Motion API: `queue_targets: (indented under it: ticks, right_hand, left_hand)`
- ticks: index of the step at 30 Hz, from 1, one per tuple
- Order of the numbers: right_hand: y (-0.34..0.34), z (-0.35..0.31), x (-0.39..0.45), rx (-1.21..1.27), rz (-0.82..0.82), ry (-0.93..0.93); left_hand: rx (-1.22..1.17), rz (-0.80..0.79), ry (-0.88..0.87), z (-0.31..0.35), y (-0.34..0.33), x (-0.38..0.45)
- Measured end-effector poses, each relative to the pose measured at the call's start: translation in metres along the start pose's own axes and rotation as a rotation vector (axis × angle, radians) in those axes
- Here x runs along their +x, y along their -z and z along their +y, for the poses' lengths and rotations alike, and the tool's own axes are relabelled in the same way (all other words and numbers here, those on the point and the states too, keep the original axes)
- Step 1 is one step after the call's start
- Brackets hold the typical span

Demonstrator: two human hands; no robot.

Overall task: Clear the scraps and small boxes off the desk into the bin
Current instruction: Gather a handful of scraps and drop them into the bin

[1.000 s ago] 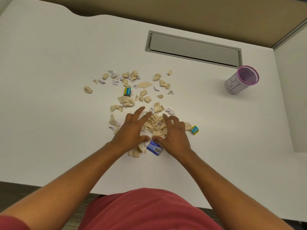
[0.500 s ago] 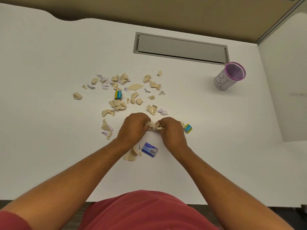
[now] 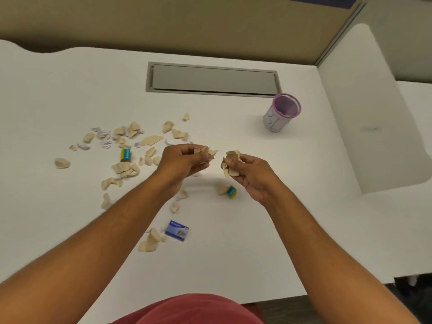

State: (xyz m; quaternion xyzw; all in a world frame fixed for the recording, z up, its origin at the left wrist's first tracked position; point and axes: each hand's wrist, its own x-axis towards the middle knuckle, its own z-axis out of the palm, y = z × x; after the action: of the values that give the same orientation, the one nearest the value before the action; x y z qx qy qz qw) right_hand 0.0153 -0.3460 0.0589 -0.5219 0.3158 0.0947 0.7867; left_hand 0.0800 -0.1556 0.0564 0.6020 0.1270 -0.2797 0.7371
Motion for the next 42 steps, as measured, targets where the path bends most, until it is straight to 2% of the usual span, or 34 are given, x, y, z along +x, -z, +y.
queue_targets:
  ticks: [5,9,14,18,23,28,32,36,42]
  right_hand:
    - [0.043,-0.058,0.016,-0.061,0.095,0.192]
    - [0.075,-0.106,0.041,-0.07,0.179,0.272]
    - [0.102,-0.153,0.073,-0.151,0.235,0.293]
    - [0.109,-0.175,0.102,-0.295,0.362,0.216]
    - [0.117,-0.187,0.129,-0.672,0.502,0.201]
    - [0.117,-0.2,0.133,-0.921,0.449,0.148]
    - [0.12,-0.212,0.128,-0.89,0.358,0.091]
    - [0.125,-0.223,0.126,-0.888,0.316,0.122]
    - [0.128,-0.214,0.139,-0.925,0.463,0.218]
  left_hand:
    - [0.012,-0.093,-0.02,0.028,-0.07,0.031]
    - [0.015,-0.126,0.017,0.049,-0.131,0.062]
    - [0.131,-0.092,0.084,0.068,-0.192,0.104]
    - [0.279,-0.015,0.103,0.074,-0.224,0.129]
    - [0.38,-0.005,0.09,0.083,-0.244,0.142]
    - [0.352,-0.06,0.135,0.097,-0.252,0.135]
    - [0.329,-0.101,0.188,0.11,-0.254,0.13]
    - [0.341,-0.118,0.236,0.113,-0.256,0.131]
    - [0.317,-0.165,0.231,0.105,-0.256,0.13]
